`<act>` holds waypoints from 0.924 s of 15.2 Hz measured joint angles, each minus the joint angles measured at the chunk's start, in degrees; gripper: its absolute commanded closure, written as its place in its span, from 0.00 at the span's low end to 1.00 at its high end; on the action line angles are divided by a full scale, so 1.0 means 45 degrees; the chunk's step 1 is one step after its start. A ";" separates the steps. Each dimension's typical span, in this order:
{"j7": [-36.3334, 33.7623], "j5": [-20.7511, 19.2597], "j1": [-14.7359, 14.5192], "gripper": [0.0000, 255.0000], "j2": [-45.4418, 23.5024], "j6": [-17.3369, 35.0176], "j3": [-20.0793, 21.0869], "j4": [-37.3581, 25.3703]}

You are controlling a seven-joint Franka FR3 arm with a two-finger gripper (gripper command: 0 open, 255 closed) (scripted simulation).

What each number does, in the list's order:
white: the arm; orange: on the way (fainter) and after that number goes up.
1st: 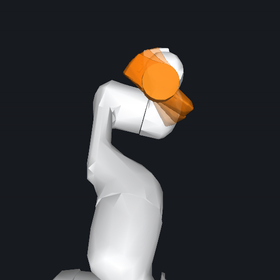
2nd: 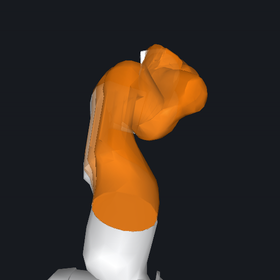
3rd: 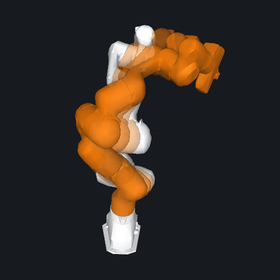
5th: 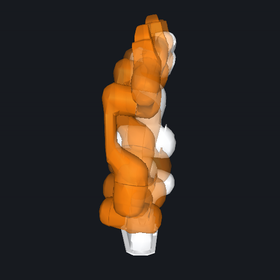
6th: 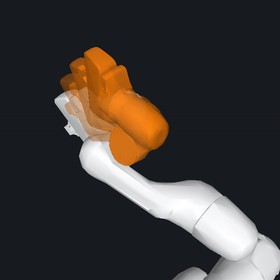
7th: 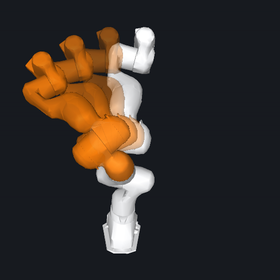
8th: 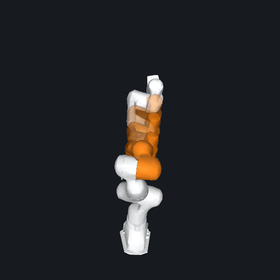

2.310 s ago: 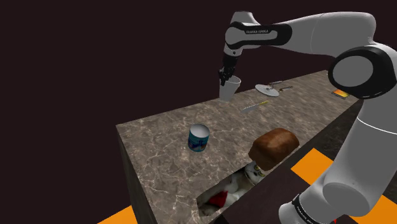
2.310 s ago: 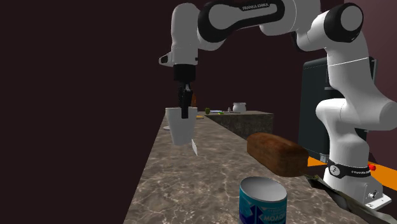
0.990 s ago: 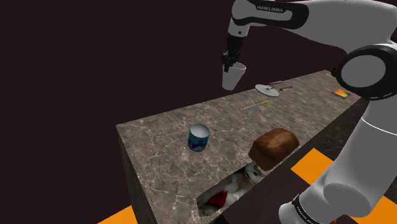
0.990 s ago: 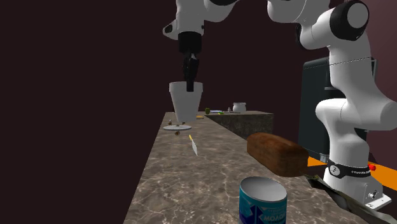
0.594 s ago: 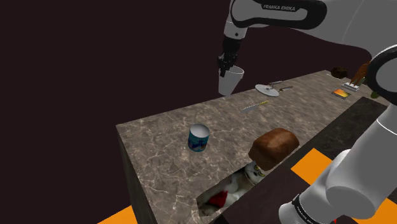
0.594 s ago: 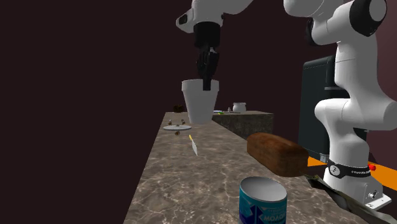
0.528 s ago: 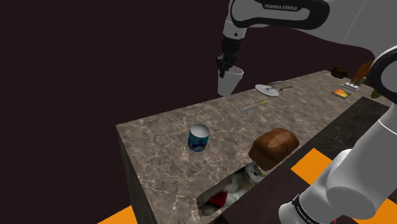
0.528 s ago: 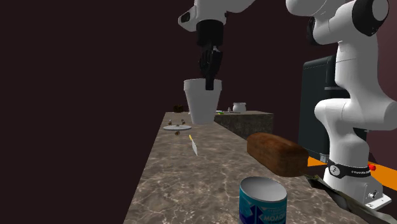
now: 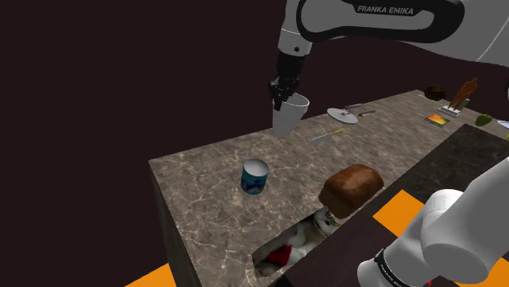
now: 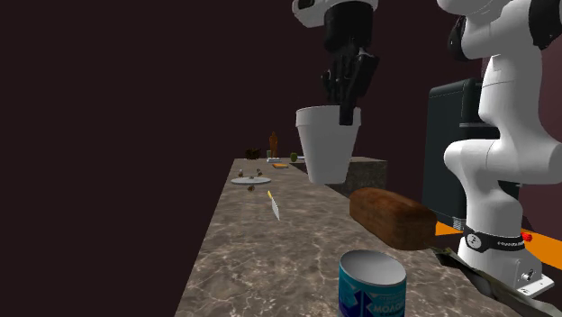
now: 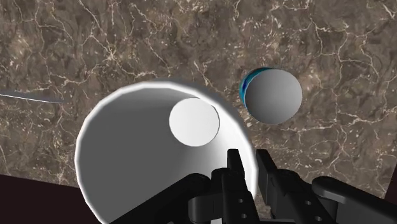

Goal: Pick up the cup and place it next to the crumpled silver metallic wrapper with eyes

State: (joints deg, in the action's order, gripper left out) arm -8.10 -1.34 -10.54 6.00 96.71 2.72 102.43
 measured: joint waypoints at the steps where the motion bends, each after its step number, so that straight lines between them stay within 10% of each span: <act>1: -0.0284 0.0029 -0.0130 1.00 0.0203 0.0017 0.0158 0.0230; 14: -0.4112 0.0526 -0.1791 1.00 0.1181 0.0002 0.2441 0.1235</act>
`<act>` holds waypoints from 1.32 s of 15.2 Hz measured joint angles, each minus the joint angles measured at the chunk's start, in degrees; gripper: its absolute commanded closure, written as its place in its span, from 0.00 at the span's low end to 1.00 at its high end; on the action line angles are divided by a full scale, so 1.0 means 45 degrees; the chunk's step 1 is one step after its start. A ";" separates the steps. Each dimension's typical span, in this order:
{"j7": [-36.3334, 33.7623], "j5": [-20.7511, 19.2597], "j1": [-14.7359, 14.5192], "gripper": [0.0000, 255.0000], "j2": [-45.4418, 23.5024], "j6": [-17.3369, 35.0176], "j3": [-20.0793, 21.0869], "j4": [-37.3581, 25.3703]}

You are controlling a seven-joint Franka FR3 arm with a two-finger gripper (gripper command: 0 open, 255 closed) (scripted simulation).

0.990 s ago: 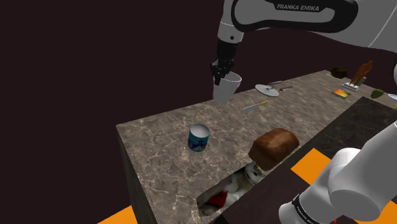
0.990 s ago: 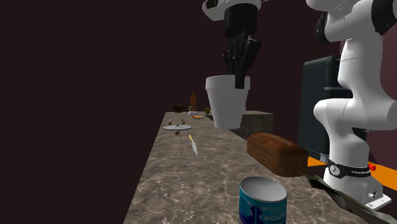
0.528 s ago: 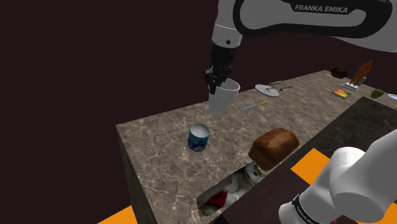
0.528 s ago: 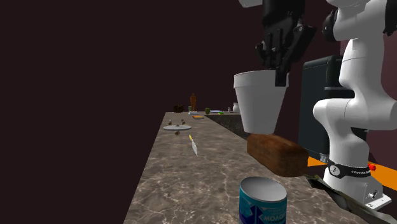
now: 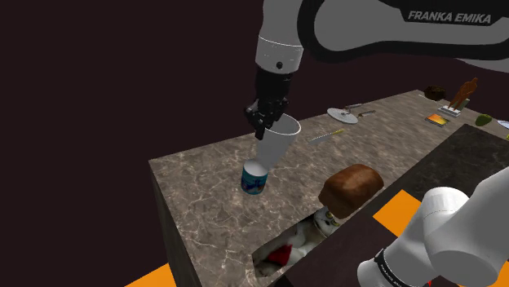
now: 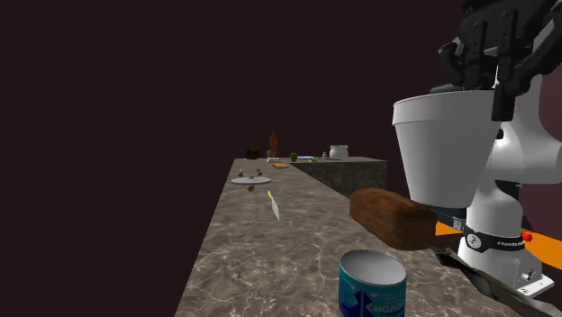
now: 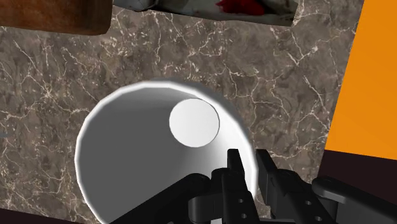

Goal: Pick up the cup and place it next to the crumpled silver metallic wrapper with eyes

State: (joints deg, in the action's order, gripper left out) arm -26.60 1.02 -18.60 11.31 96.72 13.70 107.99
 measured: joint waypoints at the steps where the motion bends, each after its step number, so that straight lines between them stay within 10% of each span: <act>1: -0.0290 0.0038 -0.0120 1.00 0.0021 -0.0004 0.0176 0.0020; 20: -0.1146 0.0111 -0.0474 1.00 -0.0187 0.2817 0.0740 0.2646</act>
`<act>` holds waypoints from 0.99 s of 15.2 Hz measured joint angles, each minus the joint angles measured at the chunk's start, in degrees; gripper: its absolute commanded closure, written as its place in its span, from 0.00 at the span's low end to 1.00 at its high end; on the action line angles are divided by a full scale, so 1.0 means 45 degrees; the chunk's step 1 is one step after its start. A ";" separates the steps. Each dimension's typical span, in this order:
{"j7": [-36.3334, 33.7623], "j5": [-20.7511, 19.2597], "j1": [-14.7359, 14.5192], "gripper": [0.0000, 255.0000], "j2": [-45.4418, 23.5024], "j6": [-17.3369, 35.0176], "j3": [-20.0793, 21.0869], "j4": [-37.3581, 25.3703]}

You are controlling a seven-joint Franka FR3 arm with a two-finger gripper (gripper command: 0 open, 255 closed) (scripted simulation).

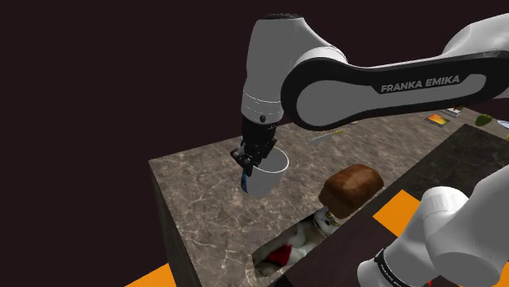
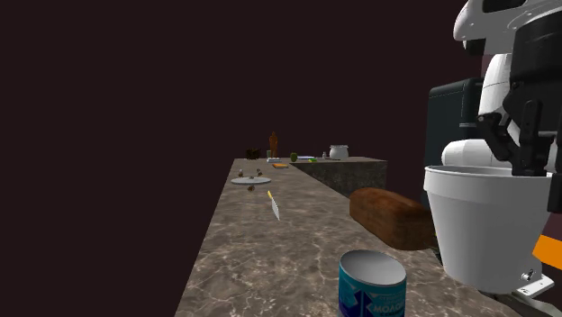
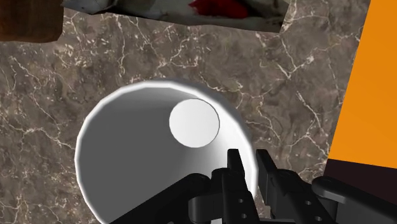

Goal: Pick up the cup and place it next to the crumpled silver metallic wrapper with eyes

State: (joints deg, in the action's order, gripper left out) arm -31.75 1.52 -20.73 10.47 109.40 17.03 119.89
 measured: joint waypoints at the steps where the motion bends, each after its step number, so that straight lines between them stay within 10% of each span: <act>1: -0.0035 -0.0002 -0.0014 1.00 -0.0027 0.0141 0.0023 0.0115; 15: -0.0223 -0.0208 -0.0013 1.00 -0.0771 0.2576 0.0131 0.1838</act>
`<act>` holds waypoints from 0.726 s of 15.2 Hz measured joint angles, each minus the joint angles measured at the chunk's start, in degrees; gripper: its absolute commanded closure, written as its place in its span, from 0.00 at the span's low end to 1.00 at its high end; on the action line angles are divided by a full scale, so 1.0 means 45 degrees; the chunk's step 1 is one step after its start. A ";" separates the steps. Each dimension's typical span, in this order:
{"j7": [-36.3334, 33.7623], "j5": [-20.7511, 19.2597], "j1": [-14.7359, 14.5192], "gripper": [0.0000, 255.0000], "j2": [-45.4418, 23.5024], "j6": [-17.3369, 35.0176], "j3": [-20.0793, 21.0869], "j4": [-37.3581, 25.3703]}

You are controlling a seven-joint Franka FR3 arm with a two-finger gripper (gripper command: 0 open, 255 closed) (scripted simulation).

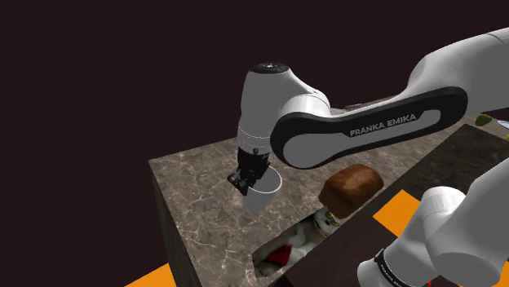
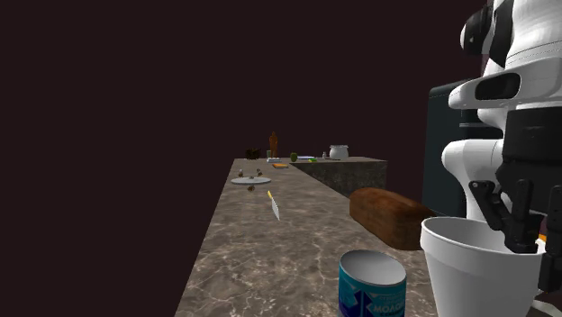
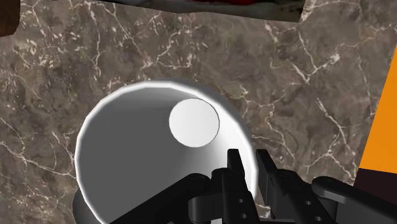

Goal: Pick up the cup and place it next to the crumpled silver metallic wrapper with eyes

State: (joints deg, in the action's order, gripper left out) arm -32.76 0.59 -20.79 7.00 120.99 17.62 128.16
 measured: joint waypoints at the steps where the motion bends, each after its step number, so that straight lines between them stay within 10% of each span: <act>1: -0.0022 -0.0028 0.0003 1.00 -0.0090 0.0153 0.0007 0.0065; 11: -0.0130 -0.0146 0.0005 1.00 -0.0428 0.0907 0.0044 0.0492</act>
State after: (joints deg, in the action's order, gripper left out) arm -33.34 -0.07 -20.77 5.07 125.07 17.82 130.38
